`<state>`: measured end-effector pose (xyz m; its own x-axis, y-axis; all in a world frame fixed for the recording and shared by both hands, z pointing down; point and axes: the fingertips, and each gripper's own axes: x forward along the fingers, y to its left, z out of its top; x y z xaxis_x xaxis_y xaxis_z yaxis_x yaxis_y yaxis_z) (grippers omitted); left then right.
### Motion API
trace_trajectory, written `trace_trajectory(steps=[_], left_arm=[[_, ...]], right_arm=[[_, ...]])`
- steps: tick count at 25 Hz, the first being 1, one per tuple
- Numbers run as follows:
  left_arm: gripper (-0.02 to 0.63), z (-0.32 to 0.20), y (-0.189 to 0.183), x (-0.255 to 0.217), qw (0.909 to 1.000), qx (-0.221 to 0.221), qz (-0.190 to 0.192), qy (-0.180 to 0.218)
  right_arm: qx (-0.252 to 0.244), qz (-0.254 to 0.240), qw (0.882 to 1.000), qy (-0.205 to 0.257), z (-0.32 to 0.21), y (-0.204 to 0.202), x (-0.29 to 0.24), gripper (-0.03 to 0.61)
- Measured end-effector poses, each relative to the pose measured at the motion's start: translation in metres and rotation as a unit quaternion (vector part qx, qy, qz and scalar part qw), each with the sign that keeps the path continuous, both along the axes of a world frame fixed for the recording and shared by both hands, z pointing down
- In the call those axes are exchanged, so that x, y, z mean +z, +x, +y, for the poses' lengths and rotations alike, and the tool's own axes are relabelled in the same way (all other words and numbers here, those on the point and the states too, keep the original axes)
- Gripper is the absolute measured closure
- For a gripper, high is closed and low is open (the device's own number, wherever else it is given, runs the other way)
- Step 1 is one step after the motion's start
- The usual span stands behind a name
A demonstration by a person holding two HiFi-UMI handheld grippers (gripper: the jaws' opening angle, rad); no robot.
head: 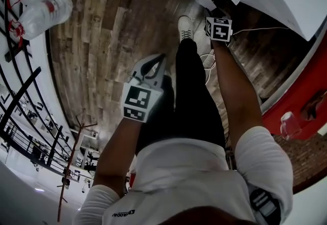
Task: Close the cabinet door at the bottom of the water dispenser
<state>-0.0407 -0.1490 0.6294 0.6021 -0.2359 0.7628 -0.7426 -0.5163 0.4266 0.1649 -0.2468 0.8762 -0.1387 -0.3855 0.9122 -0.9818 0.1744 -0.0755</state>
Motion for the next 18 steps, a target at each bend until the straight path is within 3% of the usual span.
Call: trace_trajectory(steps=[10, 18], left_arm=[[0.617, 0.0, 0.004, 0.002, 1.0, -0.004, -0.004, -0.003], [0.617, -0.003, 0.0, 0.004, 0.9999, -0.011, -0.01, -0.003]], right_arm=[[0.054, -0.006, 0.998, 0.007, -0.025, 0.028, 0.006, 0.396], [0.06, 0.004, 0.998, 0.017, -0.038, 0.041, 0.005, 0.417]])
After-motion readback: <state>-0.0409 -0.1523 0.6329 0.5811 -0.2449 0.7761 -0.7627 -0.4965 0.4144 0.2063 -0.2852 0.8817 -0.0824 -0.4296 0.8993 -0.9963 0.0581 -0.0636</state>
